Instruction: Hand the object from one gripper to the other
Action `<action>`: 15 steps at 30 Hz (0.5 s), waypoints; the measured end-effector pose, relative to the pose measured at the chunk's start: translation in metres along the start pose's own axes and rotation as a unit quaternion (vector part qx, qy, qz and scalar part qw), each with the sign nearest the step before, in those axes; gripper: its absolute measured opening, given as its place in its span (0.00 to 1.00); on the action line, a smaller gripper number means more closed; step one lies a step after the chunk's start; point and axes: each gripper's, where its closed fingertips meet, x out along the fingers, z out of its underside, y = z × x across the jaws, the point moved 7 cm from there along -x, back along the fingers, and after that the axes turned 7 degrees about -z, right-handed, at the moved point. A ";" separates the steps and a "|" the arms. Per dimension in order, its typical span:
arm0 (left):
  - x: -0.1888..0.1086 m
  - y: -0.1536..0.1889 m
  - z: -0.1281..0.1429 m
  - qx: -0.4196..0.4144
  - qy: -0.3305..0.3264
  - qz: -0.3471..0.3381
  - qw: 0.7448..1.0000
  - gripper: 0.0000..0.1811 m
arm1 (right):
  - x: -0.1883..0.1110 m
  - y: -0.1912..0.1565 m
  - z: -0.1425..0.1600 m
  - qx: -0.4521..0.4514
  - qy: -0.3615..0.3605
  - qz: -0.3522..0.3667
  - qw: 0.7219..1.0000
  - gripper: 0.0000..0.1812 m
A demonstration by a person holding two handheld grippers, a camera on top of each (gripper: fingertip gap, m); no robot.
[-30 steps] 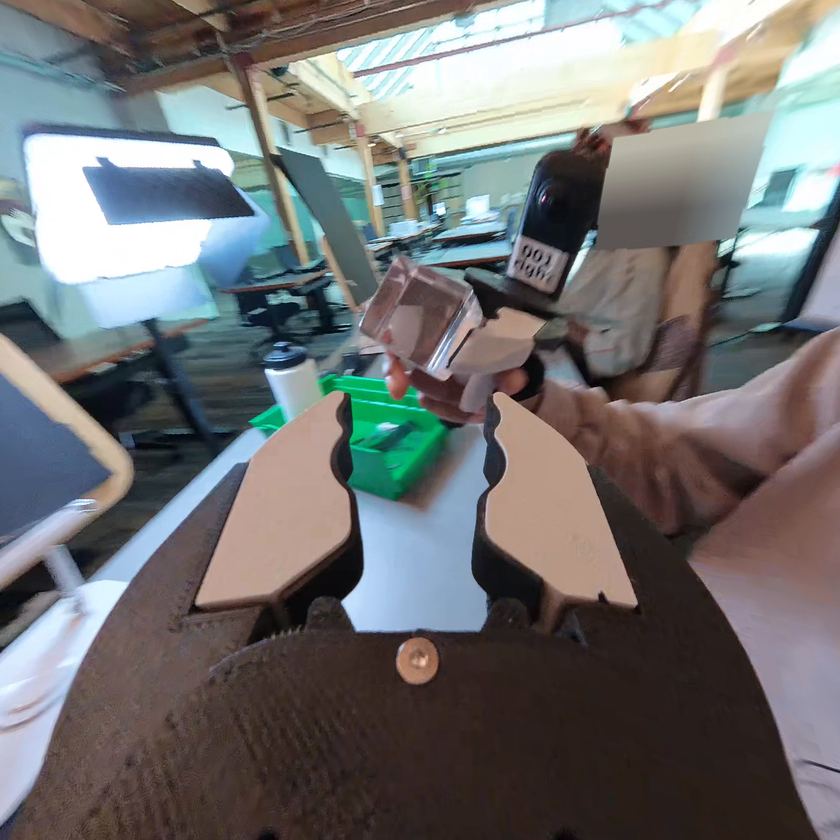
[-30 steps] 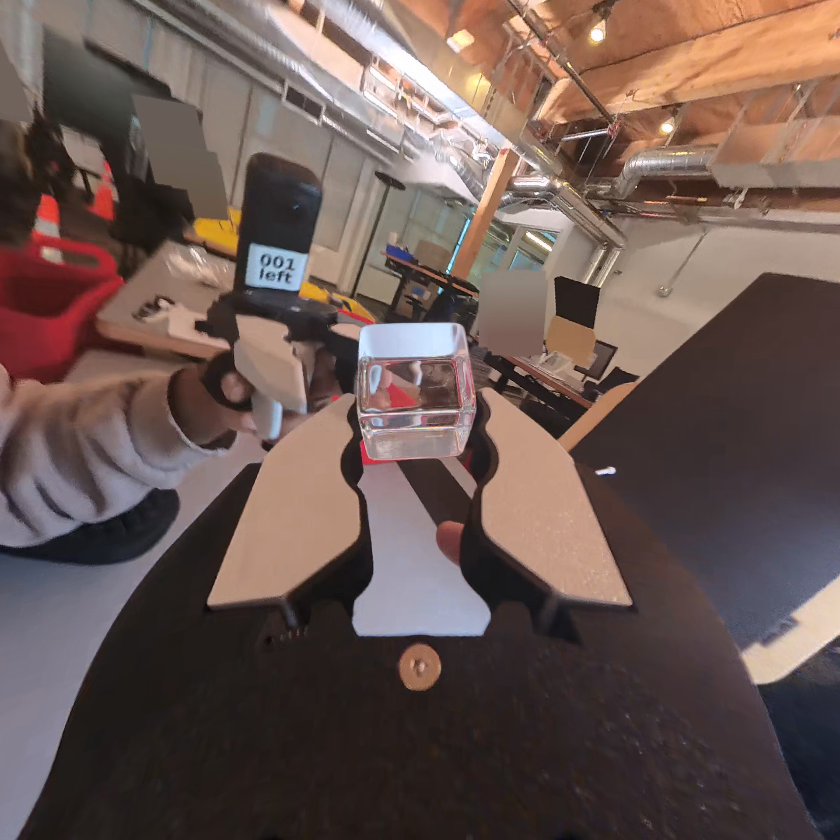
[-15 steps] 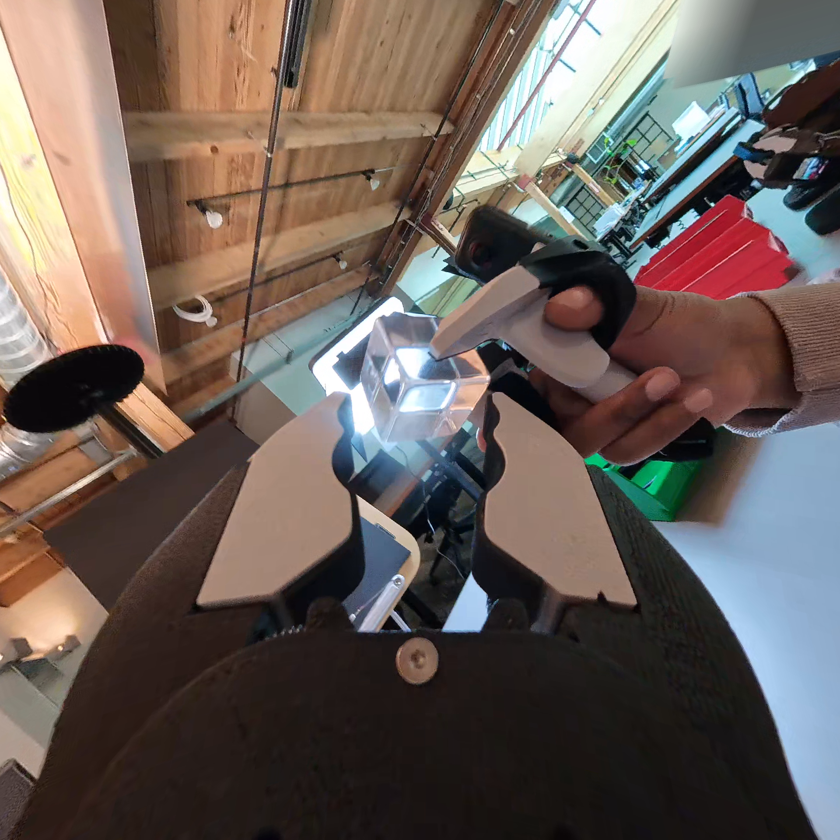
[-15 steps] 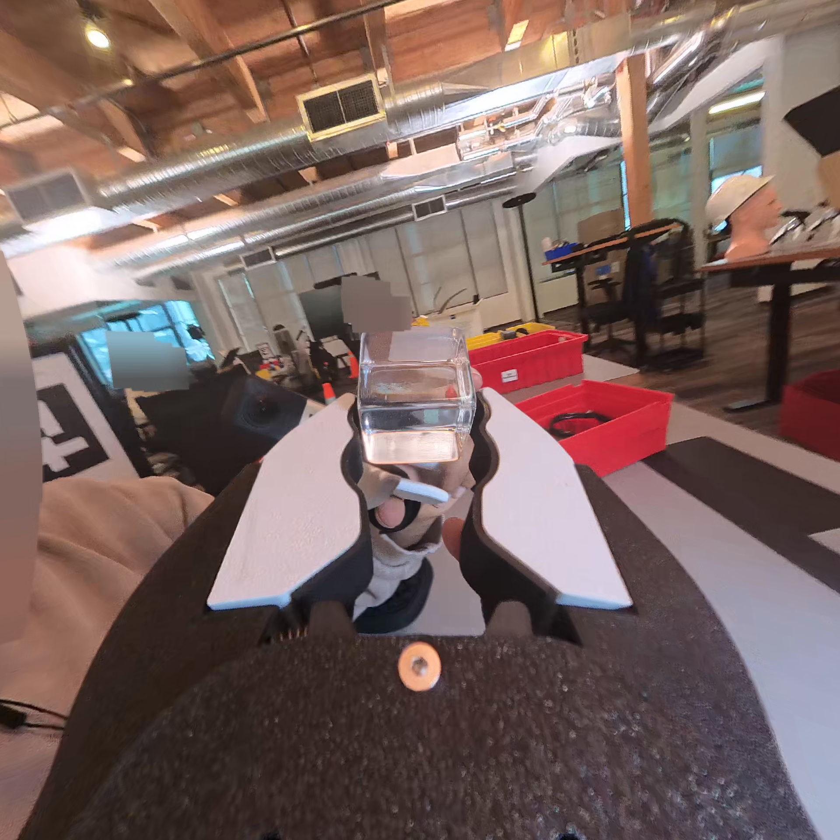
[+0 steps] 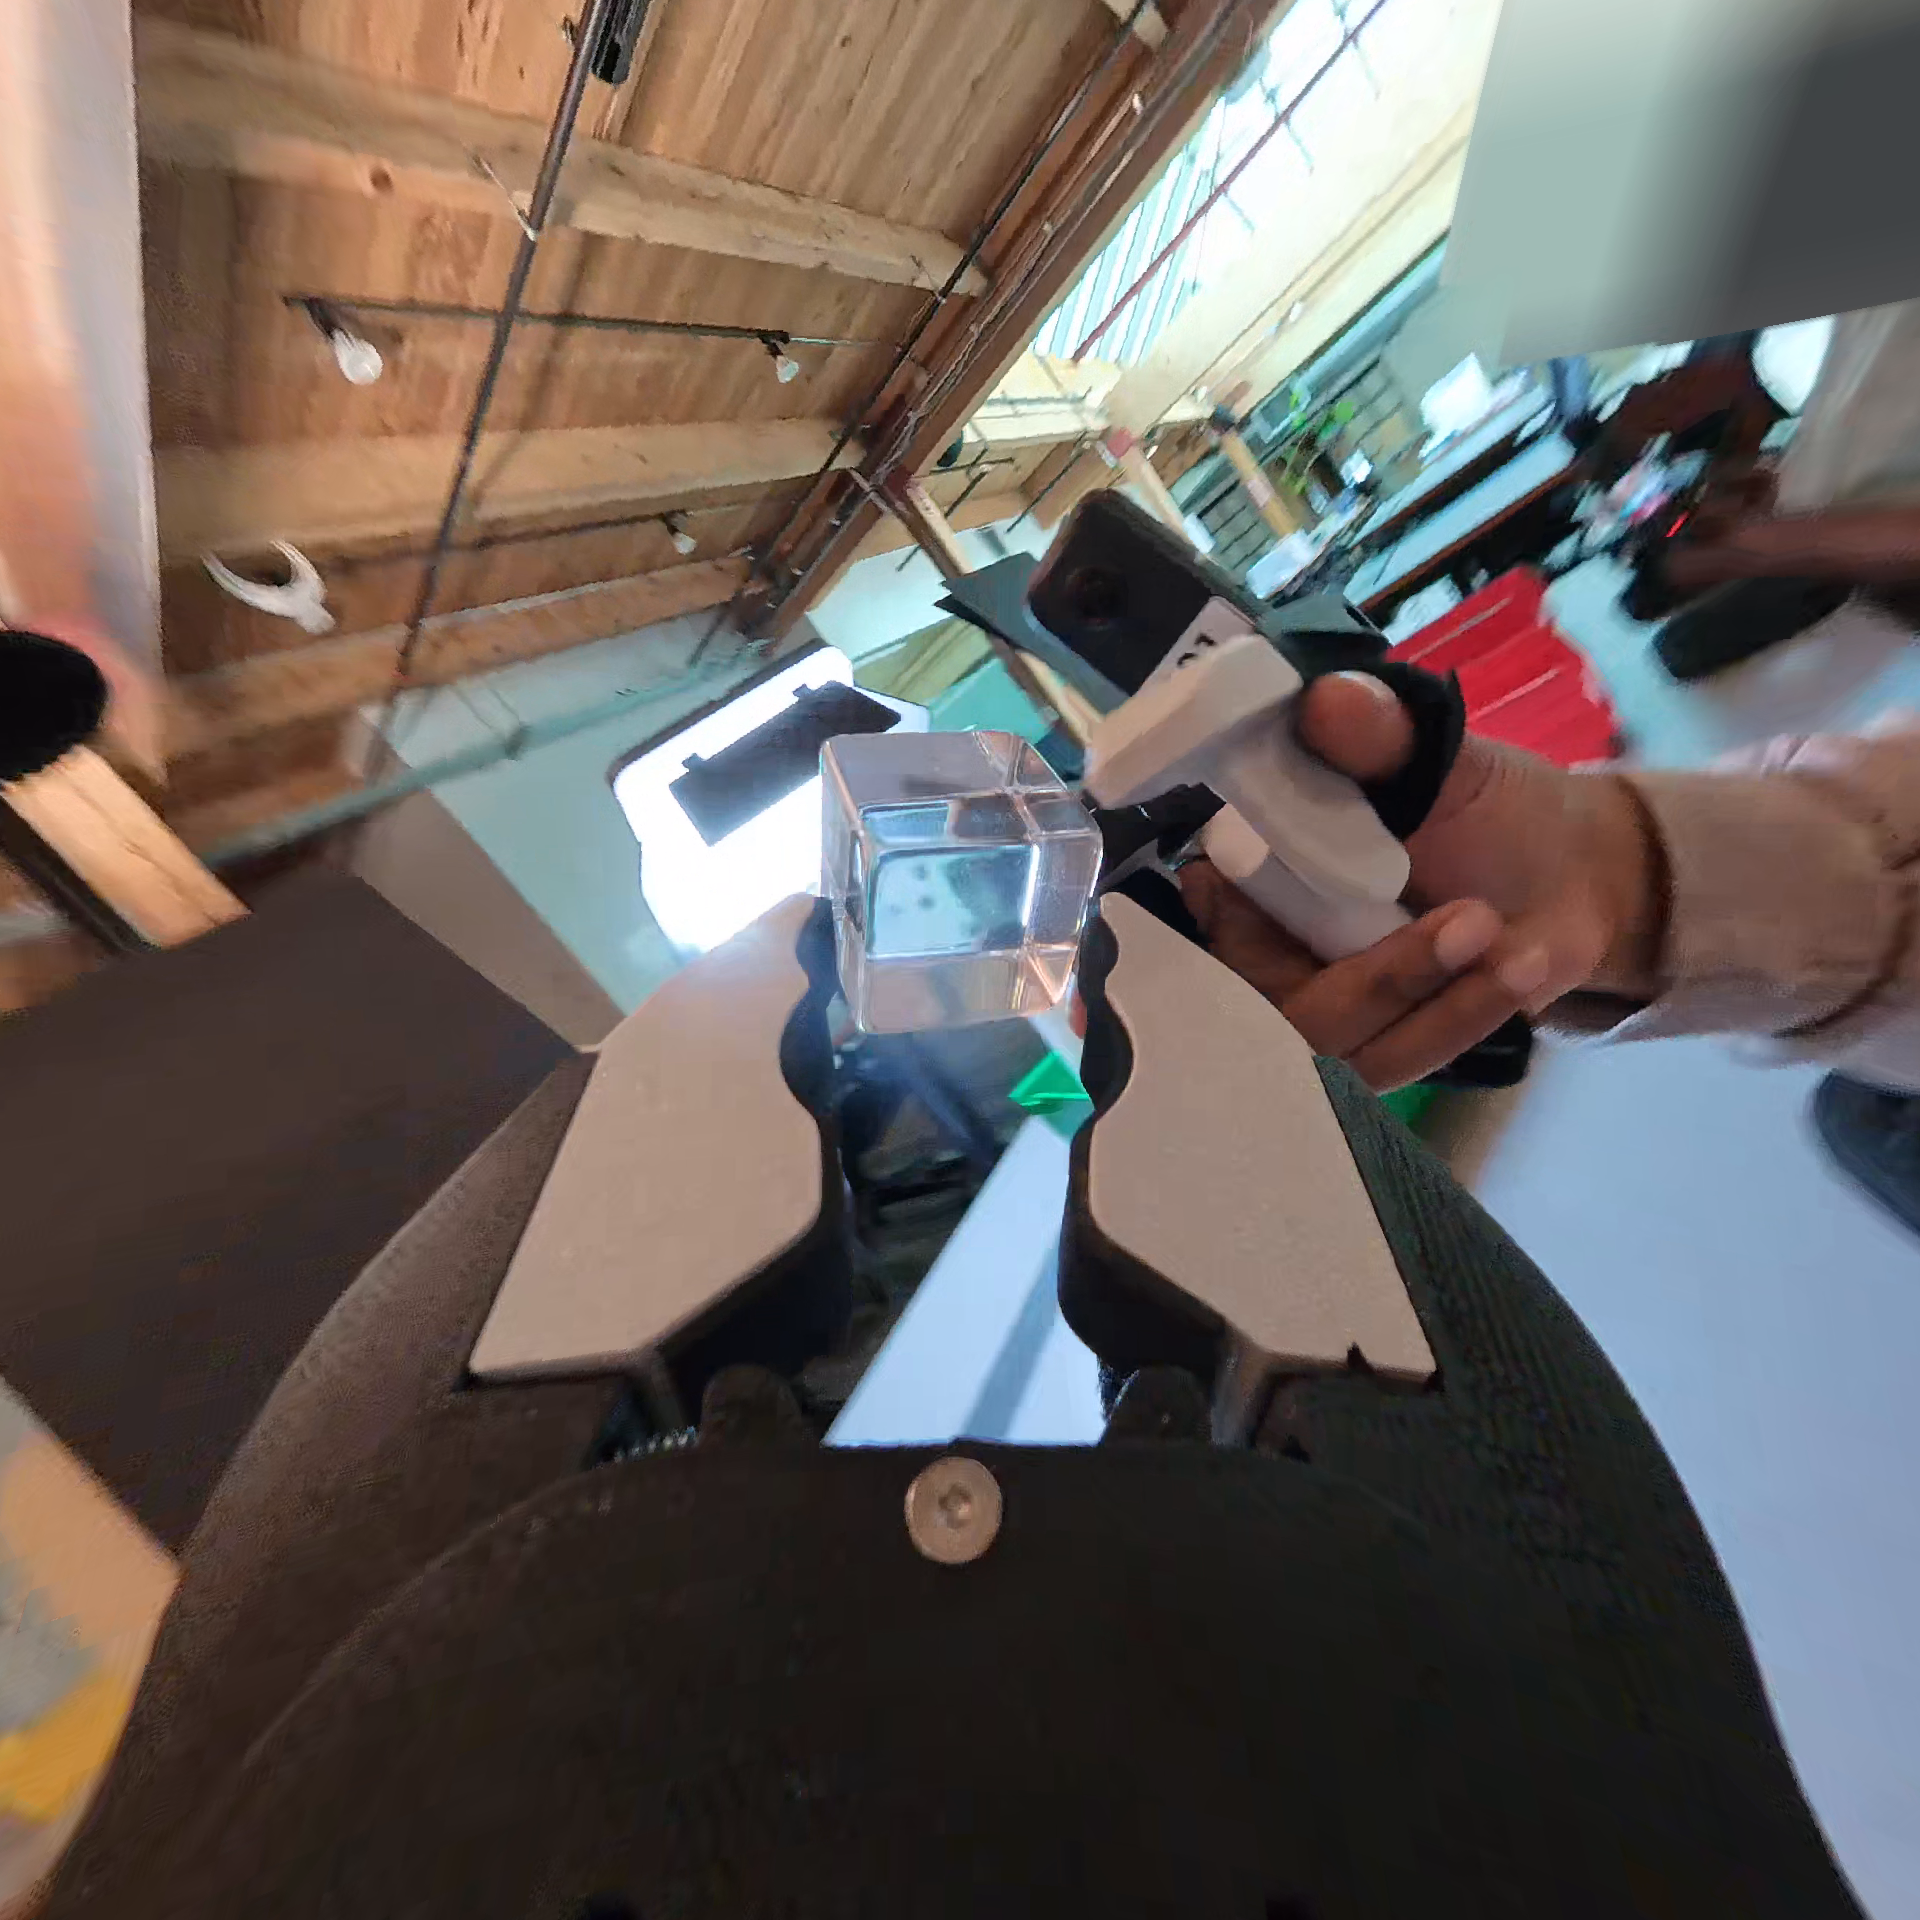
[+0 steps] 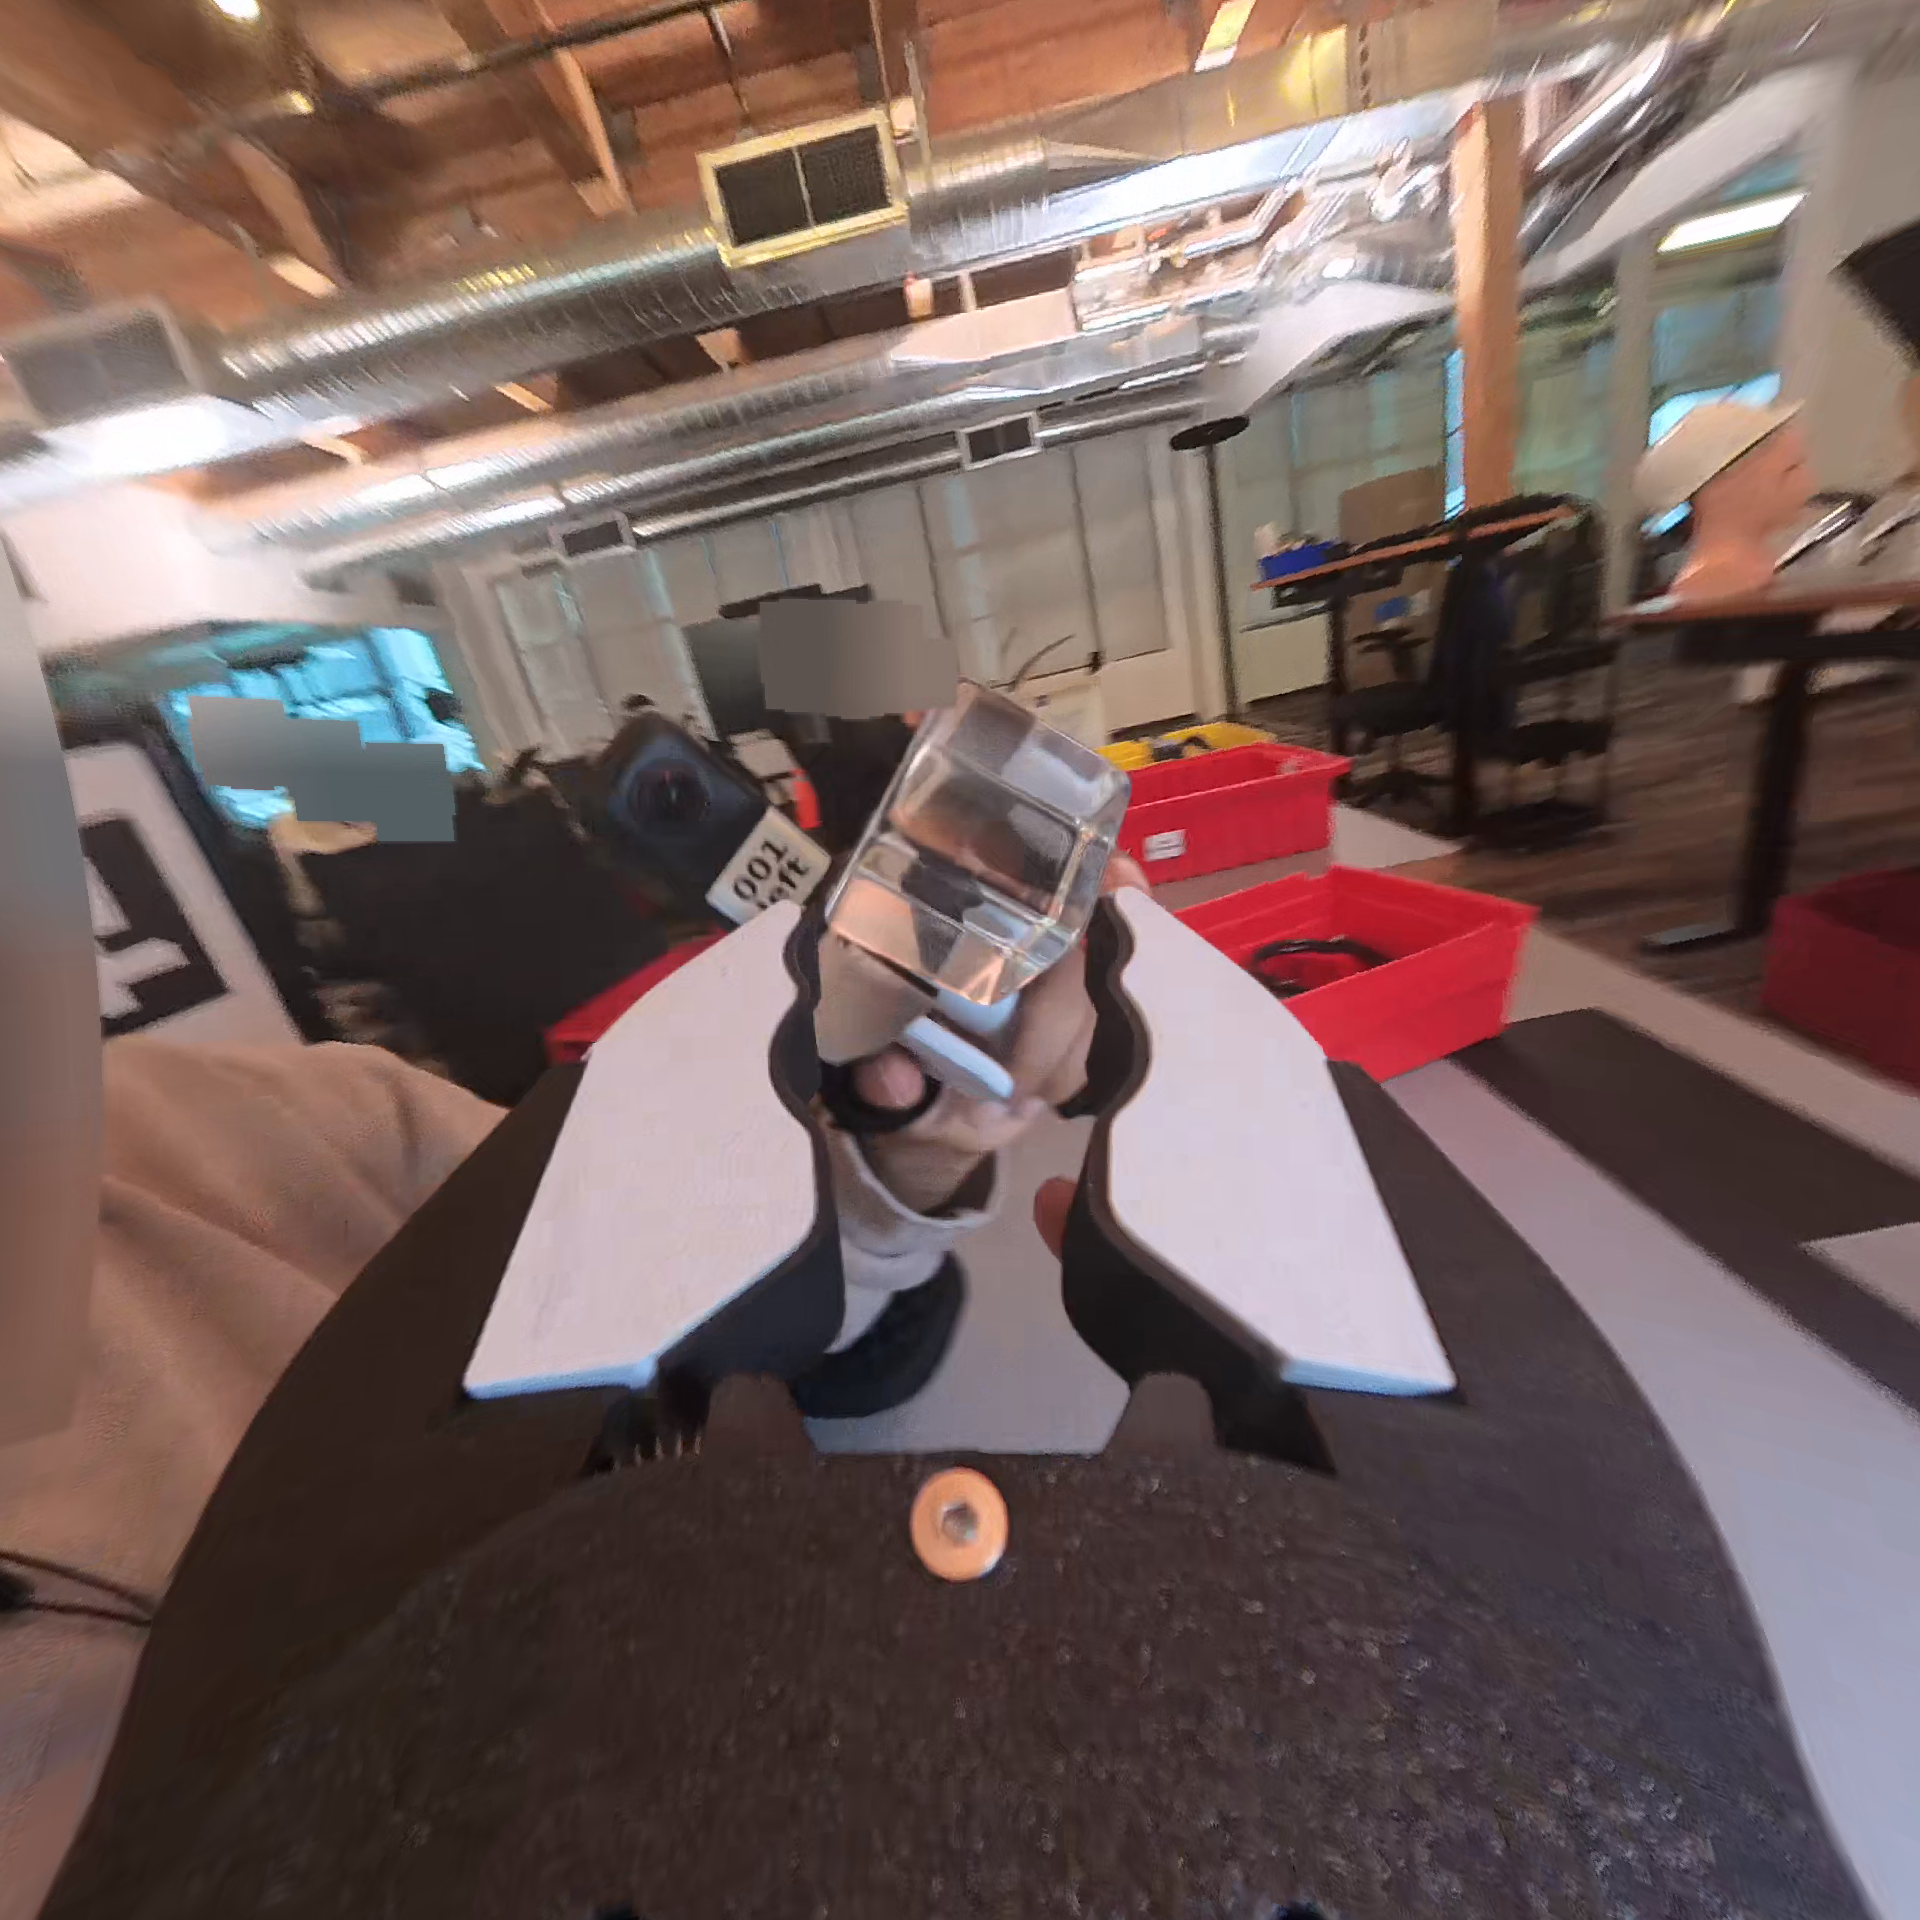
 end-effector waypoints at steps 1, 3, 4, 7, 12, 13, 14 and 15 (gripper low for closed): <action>-0.001 -0.006 -0.001 -0.044 -0.004 0.013 0.999 0.25 | -0.003 -0.003 -0.005 -0.037 -0.003 0.016 0.999 0.28; -0.003 -0.015 -0.004 -0.123 -0.002 0.038 0.992 0.25 | -0.010 -0.013 -0.015 -0.099 -0.006 0.019 0.995 0.29; -0.004 -0.018 -0.007 -0.155 0.005 0.049 0.987 0.25 | -0.012 -0.019 -0.019 -0.120 -0.006 0.013 0.993 0.29; -0.006 -0.024 -0.011 -0.241 0.020 0.080 0.967 0.25 | -0.020 -0.030 -0.027 -0.195 -0.017 0.026 0.980 0.29; -0.002 -0.023 -0.004 -0.319 -0.015 0.150 0.936 0.24 | -0.026 -0.037 -0.024 -0.328 -0.119 0.086 0.933 0.31; 0.000 -0.022 -0.001 -0.336 -0.029 0.165 0.927 0.24 | -0.028 -0.037 -0.022 -0.353 -0.142 0.099 0.919 0.31; 0.001 -0.020 0.003 -0.358 -0.041 0.180 0.916 0.24 | -0.029 -0.038 -0.021 -0.386 -0.161 0.113 0.901 0.31; 0.003 -0.020 0.006 -0.382 -0.047 0.188 0.904 0.24 | -0.030 -0.039 -0.019 -0.427 -0.172 0.126 0.879 0.30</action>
